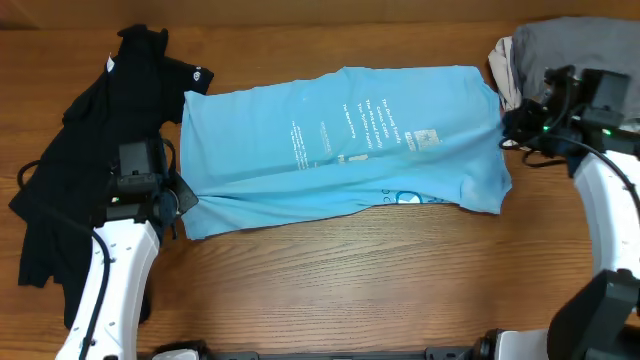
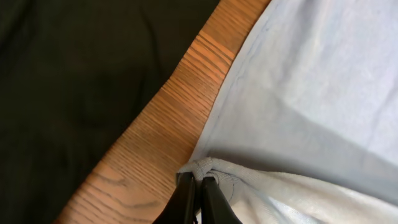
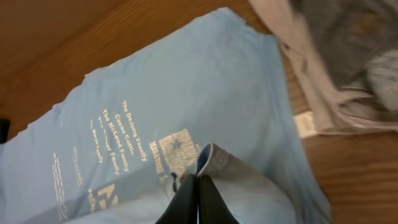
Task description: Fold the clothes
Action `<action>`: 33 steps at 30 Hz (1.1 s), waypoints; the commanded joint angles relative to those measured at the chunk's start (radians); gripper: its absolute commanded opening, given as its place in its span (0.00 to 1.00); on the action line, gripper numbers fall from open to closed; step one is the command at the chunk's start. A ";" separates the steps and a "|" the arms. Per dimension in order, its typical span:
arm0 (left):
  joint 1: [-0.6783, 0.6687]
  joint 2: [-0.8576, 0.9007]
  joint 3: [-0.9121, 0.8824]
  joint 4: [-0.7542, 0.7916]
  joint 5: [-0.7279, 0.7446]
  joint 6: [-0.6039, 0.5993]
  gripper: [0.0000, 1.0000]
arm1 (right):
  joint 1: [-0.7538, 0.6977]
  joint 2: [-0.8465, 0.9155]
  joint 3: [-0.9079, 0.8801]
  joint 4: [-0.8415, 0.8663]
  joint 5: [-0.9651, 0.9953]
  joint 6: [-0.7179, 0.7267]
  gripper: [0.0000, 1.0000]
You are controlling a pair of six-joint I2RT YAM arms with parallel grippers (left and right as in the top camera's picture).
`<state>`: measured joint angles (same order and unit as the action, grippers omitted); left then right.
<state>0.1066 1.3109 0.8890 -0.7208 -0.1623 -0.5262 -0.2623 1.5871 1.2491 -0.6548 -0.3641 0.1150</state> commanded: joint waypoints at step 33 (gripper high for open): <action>0.004 0.229 0.072 0.243 -0.028 0.082 0.04 | 0.042 0.169 0.076 0.159 0.022 -0.040 0.04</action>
<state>0.1066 1.5394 0.8993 -0.4534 -0.2127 -0.4866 -0.2180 1.7798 1.2610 -0.4927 -0.3248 0.0811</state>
